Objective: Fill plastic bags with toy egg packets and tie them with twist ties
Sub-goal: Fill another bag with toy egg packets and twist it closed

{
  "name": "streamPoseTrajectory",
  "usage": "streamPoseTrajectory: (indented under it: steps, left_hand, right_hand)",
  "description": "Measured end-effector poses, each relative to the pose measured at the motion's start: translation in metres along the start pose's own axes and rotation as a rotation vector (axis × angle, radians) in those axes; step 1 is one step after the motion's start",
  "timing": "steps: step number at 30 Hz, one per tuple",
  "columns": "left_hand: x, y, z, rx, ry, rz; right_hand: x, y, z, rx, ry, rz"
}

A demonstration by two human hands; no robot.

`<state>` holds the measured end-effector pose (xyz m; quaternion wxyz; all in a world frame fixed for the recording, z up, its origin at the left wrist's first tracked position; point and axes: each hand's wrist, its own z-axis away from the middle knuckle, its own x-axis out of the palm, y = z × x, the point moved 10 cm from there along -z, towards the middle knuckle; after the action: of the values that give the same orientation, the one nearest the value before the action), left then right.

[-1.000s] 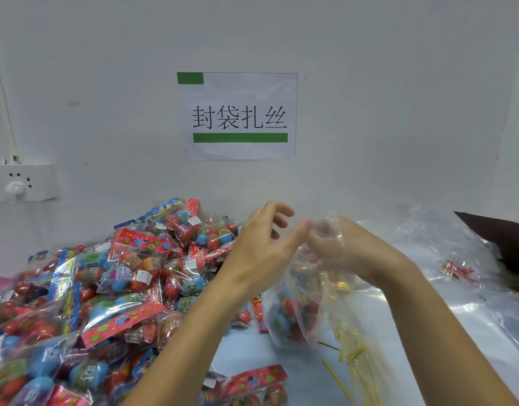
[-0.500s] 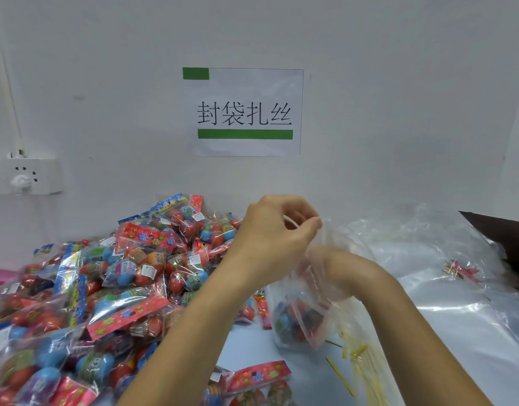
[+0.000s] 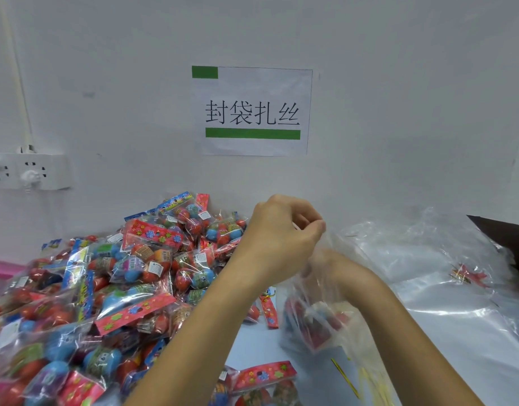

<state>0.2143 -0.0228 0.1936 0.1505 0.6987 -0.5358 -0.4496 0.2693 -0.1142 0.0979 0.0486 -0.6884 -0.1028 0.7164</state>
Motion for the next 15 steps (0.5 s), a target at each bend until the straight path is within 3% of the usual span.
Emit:
streamPoseTrajectory:
  steps: [3,8,13,15]
  left_hand:
    - [-0.004,-0.003,-0.001,-0.022,0.028,0.003]
    - [-0.005,-0.003,-0.001,-0.019,0.04,-0.002]
    - [-0.004,-0.004,-0.001,-0.018,0.035,-0.011]
    - [-0.007,-0.006,-0.002,-0.019,0.046,-0.016]
  right_hand:
    - [-0.005,0.003,0.013,0.044,-0.093,-0.036]
    - [-0.007,-0.01,0.033,0.064,-0.124,0.109]
    - [0.009,-0.008,0.041,0.106,-0.266,0.234]
    - [0.001,-0.011,0.041,0.067,-0.217,0.203]
